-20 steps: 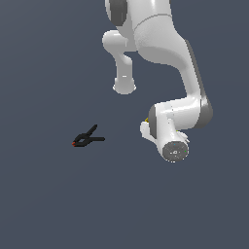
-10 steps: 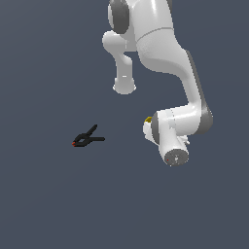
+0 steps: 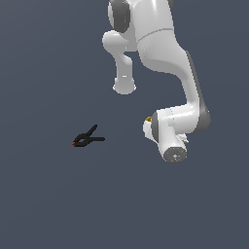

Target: Pick up a designated object from a clutter of objects.

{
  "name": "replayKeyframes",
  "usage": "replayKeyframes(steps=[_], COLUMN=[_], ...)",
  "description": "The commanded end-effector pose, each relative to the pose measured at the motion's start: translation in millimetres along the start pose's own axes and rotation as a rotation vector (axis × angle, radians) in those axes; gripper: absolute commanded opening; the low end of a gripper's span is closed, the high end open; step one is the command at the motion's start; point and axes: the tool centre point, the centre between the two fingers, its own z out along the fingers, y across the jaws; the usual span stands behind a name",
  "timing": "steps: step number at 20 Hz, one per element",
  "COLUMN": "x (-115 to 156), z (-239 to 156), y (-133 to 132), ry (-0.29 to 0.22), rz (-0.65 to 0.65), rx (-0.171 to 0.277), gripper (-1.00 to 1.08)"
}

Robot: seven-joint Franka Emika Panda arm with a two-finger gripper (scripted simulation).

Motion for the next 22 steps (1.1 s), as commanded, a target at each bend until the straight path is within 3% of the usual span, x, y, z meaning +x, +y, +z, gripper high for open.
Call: replayKeyframes(steps=[1, 8, 9, 22], x=[-0.2, 0.2, 0.2, -0.8], z=[7.7, 15.2, 15.2, 13.2], y=[0.1, -0.7, -0.7, 1.2], ry=[-0.001, -0.003, -0.003, 0.001], rz=[0.001, 0.001, 0.001, -0.003], rx=[-0.001, 0.0, 0.0, -0.002], gripper=[0.28, 0.28, -1.0, -1.0])
